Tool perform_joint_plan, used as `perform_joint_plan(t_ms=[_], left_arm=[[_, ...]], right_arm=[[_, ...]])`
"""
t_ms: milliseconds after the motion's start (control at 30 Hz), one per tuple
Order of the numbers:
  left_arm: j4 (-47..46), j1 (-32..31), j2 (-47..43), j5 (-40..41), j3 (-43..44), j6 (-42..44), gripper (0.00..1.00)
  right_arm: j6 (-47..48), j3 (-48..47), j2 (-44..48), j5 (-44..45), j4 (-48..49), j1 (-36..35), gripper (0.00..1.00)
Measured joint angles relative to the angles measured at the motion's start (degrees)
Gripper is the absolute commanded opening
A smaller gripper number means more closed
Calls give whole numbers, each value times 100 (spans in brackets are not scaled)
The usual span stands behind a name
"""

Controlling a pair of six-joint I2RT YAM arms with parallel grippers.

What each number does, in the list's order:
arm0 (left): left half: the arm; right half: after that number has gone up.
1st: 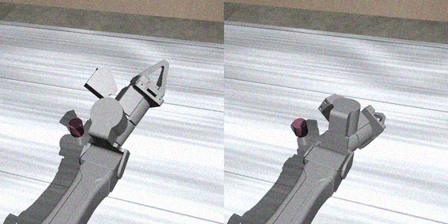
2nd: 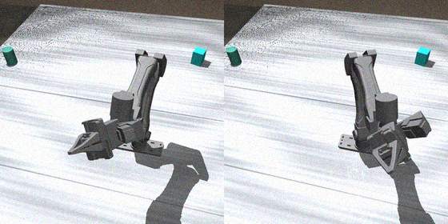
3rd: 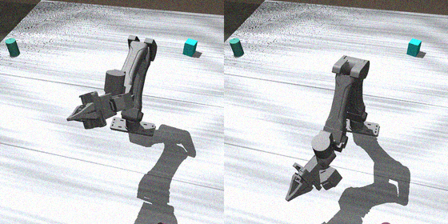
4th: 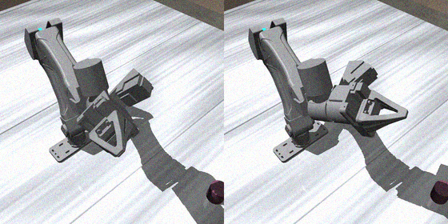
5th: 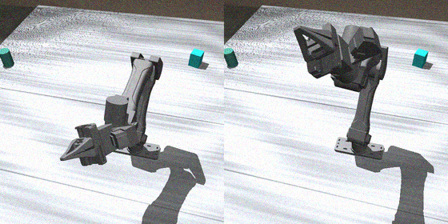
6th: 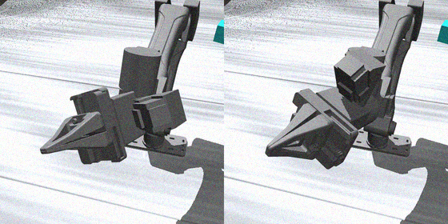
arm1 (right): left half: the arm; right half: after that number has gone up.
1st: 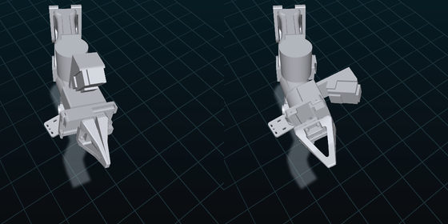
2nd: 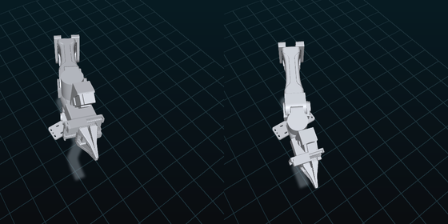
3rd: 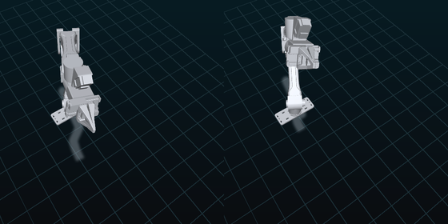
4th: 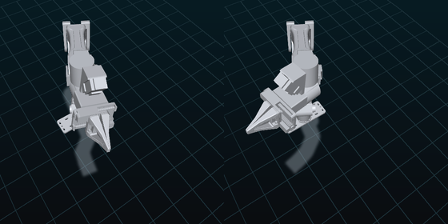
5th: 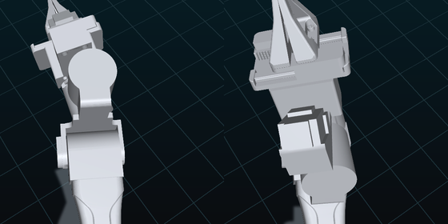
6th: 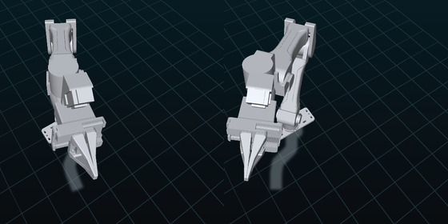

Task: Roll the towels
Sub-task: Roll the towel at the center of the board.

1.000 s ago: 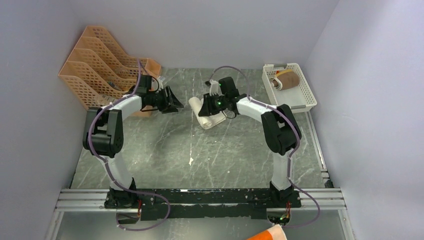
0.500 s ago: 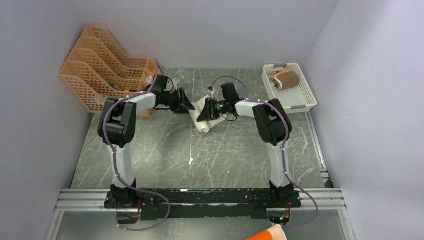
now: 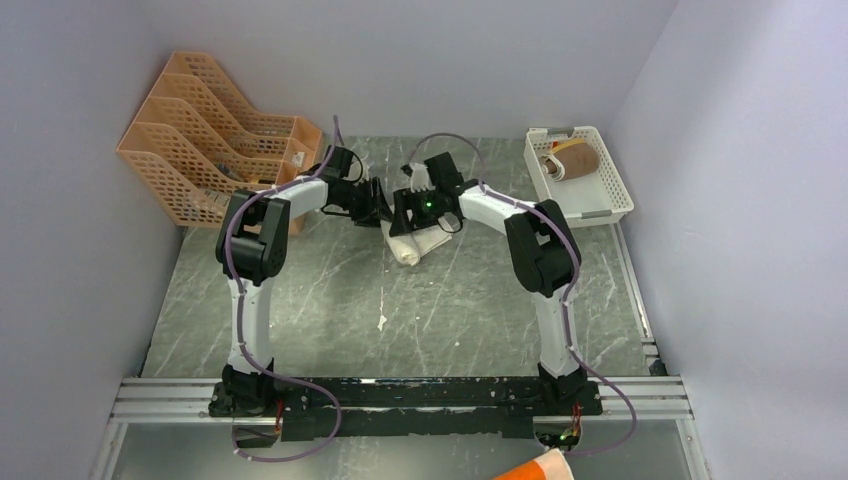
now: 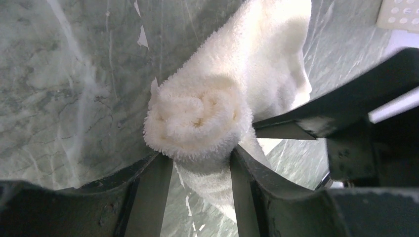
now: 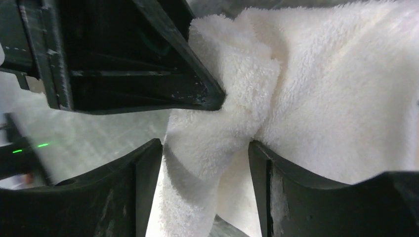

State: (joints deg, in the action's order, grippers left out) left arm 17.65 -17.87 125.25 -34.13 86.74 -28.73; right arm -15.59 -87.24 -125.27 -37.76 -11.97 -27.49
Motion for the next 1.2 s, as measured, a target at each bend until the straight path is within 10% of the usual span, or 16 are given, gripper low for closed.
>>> perform_joint_plan(t_ms=[533,1200], left_arm=[[468,-52,92,243,297,326,57],[883,-2,280,129,654,481,58]], right_arm=[[1611,-588,678,4164,-1646,-1923,78],[1799,-297,236,6732,-1073,-2439,32]])
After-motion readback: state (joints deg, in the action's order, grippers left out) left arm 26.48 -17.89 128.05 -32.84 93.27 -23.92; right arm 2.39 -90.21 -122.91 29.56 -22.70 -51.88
